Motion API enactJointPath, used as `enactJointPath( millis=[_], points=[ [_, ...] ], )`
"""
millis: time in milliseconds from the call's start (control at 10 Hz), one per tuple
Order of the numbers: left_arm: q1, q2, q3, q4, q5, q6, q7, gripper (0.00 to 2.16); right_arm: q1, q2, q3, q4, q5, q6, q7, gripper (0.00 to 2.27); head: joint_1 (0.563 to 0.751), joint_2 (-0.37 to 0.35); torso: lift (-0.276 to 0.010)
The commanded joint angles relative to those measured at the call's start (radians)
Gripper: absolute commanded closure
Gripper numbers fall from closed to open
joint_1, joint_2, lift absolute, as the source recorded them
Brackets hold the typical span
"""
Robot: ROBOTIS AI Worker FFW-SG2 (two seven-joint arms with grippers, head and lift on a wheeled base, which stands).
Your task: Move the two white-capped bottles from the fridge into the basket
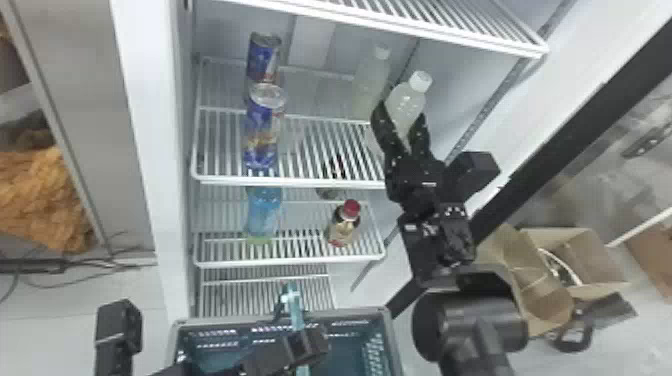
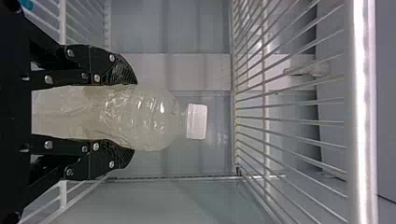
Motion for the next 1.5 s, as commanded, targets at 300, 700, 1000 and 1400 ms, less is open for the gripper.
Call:
enactJointPath(
  millis=[300, 700, 1000, 1400],
  points=[
    [0.0, 0.0, -0.001, 0.0, 0.0, 0.0, 0.0, 1.19, 0.202, -0.021, 0.003, -0.255, -0.083, 0.091, 0.0, 0.83, 0.695, -0.35, 0.0],
    [-0.003, 0.0, -0.003, 0.0, 0.0, 0.0, 0.0, 1.19, 0.312, -0.024, 0.003, -0.417, -0.119, 0.145, 0.002, 0.83, 0.695, -0.35, 0.0],
    [0.0, 0.0, 0.001, 0.0, -0.002, 0.0, 0.0, 1.19, 0.418, -0.027, 0.003, -0.552, -0.153, 0.211, 0.009, 0.83, 0.695, -0.35, 0.0],
    [0.0, 0.0, 0.003, 0.0, -0.002, -0.002, -0.001, 1.19, 0.602, 0.005, -0.019, -0.726, -0.197, 0.268, 0.011, 0.83, 0.695, -0.35, 0.0]
  ],
)
